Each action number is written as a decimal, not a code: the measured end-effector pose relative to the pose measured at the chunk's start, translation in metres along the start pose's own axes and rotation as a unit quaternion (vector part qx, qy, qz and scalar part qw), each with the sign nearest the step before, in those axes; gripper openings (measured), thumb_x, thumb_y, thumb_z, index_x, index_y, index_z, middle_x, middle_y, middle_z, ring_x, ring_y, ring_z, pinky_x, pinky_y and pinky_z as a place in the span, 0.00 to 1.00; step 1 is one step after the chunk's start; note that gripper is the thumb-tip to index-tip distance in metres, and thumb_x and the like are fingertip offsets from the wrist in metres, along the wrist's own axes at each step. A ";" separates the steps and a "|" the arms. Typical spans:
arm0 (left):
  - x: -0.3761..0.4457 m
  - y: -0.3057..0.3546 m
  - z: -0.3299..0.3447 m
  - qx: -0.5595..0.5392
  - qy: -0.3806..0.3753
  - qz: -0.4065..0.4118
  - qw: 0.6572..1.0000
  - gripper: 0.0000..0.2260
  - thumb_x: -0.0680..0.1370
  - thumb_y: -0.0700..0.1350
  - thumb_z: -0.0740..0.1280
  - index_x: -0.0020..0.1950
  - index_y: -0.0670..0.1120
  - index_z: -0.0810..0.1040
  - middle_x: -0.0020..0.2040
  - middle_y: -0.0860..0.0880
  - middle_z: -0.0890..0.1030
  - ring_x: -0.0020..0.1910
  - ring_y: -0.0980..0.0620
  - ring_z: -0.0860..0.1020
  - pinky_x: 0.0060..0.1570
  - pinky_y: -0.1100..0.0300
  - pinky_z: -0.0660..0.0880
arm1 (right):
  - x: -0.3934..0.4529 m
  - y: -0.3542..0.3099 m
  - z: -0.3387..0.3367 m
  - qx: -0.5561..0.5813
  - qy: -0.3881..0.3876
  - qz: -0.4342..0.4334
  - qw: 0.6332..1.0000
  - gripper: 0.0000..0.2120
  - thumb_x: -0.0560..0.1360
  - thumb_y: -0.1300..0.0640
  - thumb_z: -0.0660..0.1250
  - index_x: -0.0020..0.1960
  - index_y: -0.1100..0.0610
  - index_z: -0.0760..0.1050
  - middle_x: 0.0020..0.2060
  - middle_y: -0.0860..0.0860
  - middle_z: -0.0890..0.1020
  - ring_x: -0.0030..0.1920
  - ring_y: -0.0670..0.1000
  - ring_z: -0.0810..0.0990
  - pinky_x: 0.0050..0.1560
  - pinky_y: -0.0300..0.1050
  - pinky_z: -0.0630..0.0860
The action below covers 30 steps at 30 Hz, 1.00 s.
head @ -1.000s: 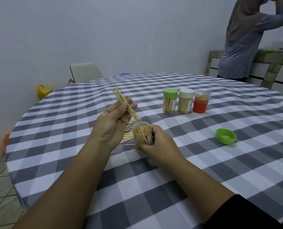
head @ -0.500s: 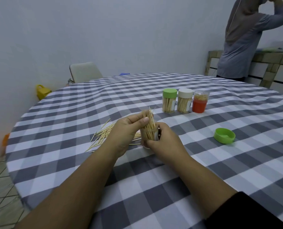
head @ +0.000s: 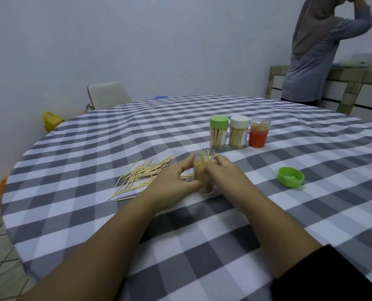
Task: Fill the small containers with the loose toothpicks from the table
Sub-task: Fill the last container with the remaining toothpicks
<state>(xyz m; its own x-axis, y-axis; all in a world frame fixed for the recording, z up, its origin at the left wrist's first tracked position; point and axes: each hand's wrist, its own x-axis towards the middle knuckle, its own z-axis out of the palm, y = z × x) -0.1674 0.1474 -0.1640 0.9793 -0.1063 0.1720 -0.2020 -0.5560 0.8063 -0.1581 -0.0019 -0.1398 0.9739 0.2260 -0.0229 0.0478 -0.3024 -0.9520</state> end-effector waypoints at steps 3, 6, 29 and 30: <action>0.001 -0.002 0.005 0.048 0.016 0.012 0.999 0.39 0.68 0.59 0.74 0.75 0.58 0.62 0.72 0.60 0.67 0.71 0.61 0.61 0.70 0.58 0.59 | -0.001 -0.002 -0.003 0.039 0.009 -0.023 0.999 0.19 0.81 0.53 0.53 0.71 0.47 0.65 0.57 0.46 0.76 0.50 0.42 0.74 0.43 0.37 0.69; 0.002 -0.001 0.007 0.068 0.036 0.039 0.996 0.33 0.71 0.56 0.72 0.74 0.56 0.65 0.69 0.57 0.72 0.69 0.58 0.67 0.70 0.53 0.64 | 0.000 0.002 -0.003 0.067 0.023 -0.056 0.996 0.19 0.82 0.53 0.55 0.73 0.47 0.64 0.70 0.46 0.70 0.62 0.44 0.69 0.47 0.32 0.68; -0.001 0.003 0.008 0.076 0.042 0.066 0.994 0.20 0.75 0.48 0.70 0.67 0.56 0.73 0.55 0.62 0.76 0.56 0.62 0.73 0.51 0.73 0.67 | 0.005 0.015 0.005 -0.110 0.090 -0.219 0.965 0.13 0.80 0.54 0.60 0.61 0.52 0.78 0.58 0.46 0.78 0.60 0.45 0.72 0.63 0.47 0.69; 0.000 0.001 0.008 0.073 0.045 0.063 0.994 0.18 0.75 0.47 0.69 0.64 0.56 0.75 0.55 0.61 0.78 0.55 0.61 0.74 0.52 0.70 0.69 | 0.004 0.016 0.008 -0.135 0.079 -0.239 0.958 0.14 0.80 0.53 0.60 0.63 0.51 0.76 0.58 0.46 0.78 0.61 0.45 0.72 0.64 0.50 0.68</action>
<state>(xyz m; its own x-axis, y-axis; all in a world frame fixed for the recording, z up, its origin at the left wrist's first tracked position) -0.1678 0.1406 -0.1674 0.9405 -0.1123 0.3206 -0.3122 -0.6579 0.6853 -0.1552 0.0012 -0.1576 0.8470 0.2609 0.4631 0.5314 -0.4324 -0.7284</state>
